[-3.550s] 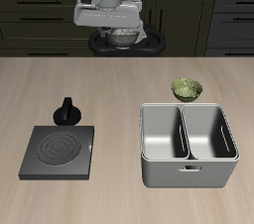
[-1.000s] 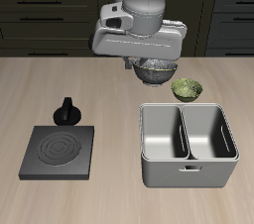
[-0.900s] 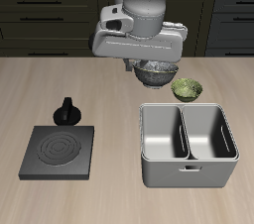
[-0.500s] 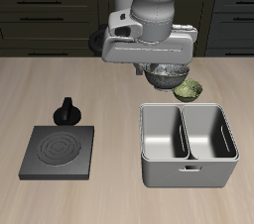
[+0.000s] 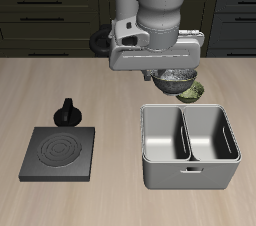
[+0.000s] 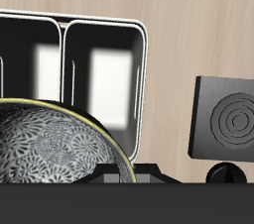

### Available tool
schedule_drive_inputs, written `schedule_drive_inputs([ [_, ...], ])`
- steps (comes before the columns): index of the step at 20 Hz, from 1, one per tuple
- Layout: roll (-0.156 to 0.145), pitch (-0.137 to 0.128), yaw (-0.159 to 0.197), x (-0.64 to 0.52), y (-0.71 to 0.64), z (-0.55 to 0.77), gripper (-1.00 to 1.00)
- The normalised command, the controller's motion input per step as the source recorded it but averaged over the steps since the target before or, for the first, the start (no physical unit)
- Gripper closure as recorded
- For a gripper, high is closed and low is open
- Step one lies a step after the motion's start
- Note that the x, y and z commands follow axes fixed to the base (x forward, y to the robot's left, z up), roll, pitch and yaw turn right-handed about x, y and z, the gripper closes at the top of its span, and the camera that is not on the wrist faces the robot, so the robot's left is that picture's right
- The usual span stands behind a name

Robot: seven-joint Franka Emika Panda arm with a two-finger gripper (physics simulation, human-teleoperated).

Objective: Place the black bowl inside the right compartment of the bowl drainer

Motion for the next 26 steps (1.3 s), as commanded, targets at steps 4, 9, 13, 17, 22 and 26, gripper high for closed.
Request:
schedule_drive_inputs([
  [4,0.025,0.016,0.016,-0.03,0.08,-0.15,1.0],
  [9,-0.004,0.022,0.003,0.0,-0.04,-0.2,1.0],
  [13,-0.007,0.02,0.004,0.0,-0.08,-0.15,1.0],
  [17,-0.015,0.023,0.004,0.01,-0.09,-0.17,1.0],
  [22,-0.022,0.019,0.003,0.02,-0.13,-0.15,1.0],
  [26,-0.014,0.007,0.002,-0.02,-0.08,-0.05,1.0],
])
